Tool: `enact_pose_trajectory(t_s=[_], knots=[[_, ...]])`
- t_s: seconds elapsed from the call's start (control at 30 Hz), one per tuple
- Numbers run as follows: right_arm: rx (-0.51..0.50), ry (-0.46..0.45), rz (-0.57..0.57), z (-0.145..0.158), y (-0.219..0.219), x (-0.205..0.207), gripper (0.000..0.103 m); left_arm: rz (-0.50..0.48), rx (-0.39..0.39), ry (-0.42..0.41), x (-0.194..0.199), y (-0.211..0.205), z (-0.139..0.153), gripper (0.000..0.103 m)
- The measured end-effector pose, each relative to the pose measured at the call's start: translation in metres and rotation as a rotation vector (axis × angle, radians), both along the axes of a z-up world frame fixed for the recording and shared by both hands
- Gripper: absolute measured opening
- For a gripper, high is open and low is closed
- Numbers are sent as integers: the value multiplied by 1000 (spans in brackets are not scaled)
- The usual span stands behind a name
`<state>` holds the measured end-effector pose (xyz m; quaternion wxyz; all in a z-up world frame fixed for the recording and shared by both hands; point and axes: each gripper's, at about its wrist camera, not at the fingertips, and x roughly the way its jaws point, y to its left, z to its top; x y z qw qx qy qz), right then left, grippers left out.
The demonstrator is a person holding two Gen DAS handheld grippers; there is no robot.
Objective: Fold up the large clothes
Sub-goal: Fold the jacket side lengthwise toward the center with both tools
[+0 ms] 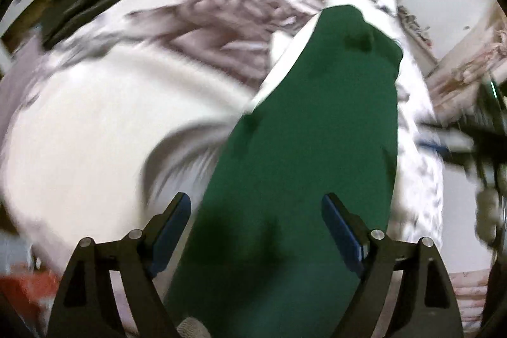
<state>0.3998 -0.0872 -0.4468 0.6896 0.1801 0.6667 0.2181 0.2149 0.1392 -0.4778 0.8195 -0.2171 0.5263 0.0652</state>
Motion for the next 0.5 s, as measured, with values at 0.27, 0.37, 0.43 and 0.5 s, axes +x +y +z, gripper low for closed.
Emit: enact_pose_trajectory(t_s=[0.27,0.37,0.43,0.5], knots=[[-181,-38,113,-59,161,198,11,-118,-42,113,108,22,-65,84],[-273,54,224,-122,198,170,10,-101,-159,168,111,37,-97,90],[-282,77,235,-136,194,170,9,-75,-252,184,107,48,-108,91],[-188,96,178,-118,172,167,12,-56,-330,192,102,57,-109,91]])
